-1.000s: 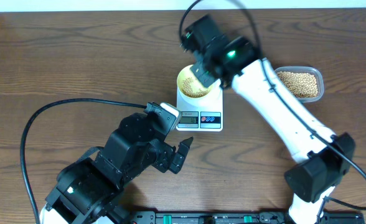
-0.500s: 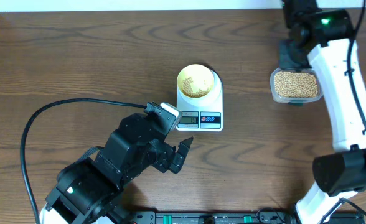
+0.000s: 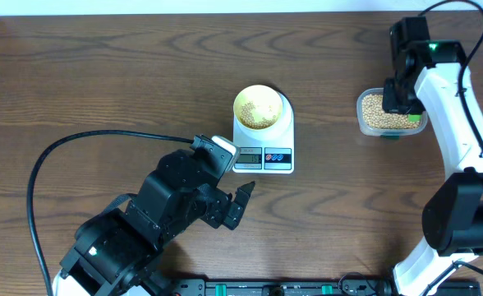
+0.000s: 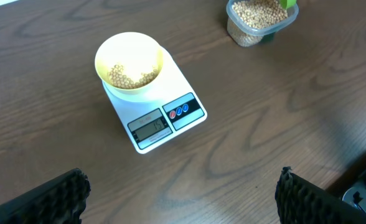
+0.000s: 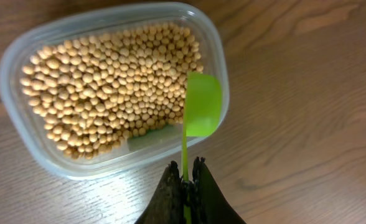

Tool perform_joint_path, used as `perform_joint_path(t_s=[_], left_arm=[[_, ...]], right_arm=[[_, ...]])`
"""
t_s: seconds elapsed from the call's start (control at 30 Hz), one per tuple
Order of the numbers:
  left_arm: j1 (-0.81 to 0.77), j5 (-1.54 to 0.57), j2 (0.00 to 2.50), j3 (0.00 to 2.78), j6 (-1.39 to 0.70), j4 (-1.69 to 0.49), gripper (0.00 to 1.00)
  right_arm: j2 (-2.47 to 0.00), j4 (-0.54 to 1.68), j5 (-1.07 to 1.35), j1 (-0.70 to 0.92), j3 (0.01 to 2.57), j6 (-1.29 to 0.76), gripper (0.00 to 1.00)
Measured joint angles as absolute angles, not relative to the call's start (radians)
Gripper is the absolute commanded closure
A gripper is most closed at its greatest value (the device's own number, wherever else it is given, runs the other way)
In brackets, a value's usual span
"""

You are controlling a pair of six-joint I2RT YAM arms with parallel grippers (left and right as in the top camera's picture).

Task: Scoop item into bowl and weigh 50g on scale
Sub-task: 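Return scoop with right gripper to the tub and scoop more beans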

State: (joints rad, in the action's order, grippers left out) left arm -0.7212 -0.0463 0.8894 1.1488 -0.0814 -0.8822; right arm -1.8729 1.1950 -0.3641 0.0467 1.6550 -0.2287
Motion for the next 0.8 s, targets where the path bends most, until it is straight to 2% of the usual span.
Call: perform_joint_path(t_s=[0.33, 0.8], left_arm=[[-0.721, -0.046, 0.889, 1.149, -0.081, -0.883, 0.02], [-0.721, -0.046, 0.889, 1.149, -0.081, -0.883, 0.02]], right_arm=[[-1.873, 1.06, -0.314, 0.046, 1.511, -0.231, 0.99], [-1.873, 1.012, 0.138, -0.163, 1.497, -0.164, 0.99]])
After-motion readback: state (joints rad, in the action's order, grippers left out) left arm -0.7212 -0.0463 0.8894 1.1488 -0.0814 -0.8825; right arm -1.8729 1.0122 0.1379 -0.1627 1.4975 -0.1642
